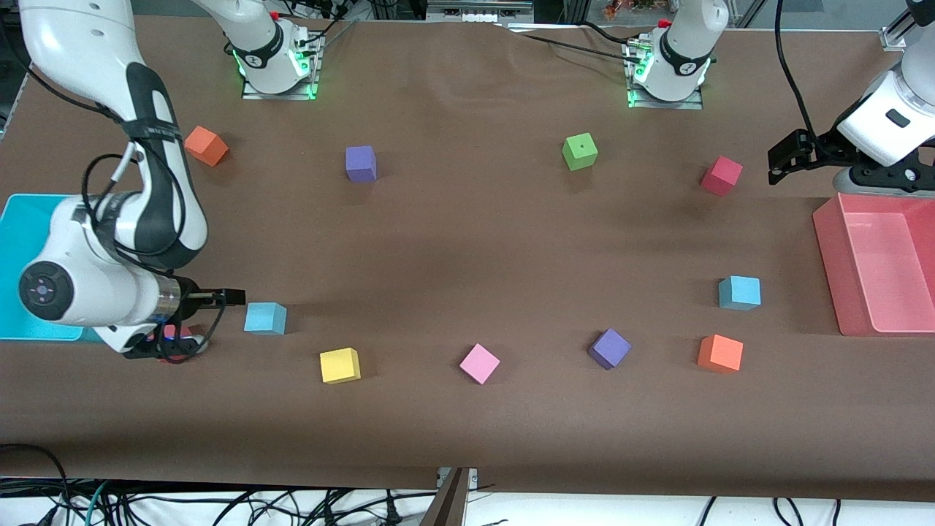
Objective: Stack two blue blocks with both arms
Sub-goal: 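Reach the right gripper down to the light blue cube by the cyan bin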
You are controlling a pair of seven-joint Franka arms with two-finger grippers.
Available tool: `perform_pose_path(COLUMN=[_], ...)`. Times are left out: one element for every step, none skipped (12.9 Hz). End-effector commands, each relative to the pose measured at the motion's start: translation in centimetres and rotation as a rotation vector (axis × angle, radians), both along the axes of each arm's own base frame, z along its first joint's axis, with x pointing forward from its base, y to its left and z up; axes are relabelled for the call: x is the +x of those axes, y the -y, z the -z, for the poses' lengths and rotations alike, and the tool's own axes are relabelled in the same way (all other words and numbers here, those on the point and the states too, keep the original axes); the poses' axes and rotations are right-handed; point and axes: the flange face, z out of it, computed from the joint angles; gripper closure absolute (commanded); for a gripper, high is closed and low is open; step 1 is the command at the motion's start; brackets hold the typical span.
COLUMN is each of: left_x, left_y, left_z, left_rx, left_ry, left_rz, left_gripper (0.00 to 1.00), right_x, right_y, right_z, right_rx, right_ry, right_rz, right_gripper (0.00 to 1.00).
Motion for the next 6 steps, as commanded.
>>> perform_pose_path(left_x=[-0.1,-0.1,-0.1,-0.1,-0.1,-0.1], left_y=[0.0,0.0,0.0,0.0,0.0,0.0], left_z=[-0.6,-0.6,-0.6,-0.6,-0.6,-0.6], left_rx=[-0.017,-0.017,-0.016,-0.016,-0.016,-0.016], left_ry=[0.002,0.002,0.002,0.002,0.002,0.002], left_rz=[-0.005,-0.005,-0.005,-0.005,-0.005,-0.005], left_gripper=[0.00,0.00,0.00,0.00,0.00,0.00], right_x=[0.6,0.7,0.8,0.9,0.9,0.8], right_y=[-0.6,-0.7,-0.9,-1.1,-1.3,-2.0], right_z=[2.3,3.2,4.4,4.9,5.7,6.1], right_rx=[0.004,0.001,-0.002,-0.003,-0.006,-0.007], right_ry=[0.017,0.023,0.024,0.032,0.032,0.039], right_rz=[0.010,0.009,0.007,0.004,0.006,0.000], right_gripper=[0.01,0.01,0.01,0.01,0.01,0.01])
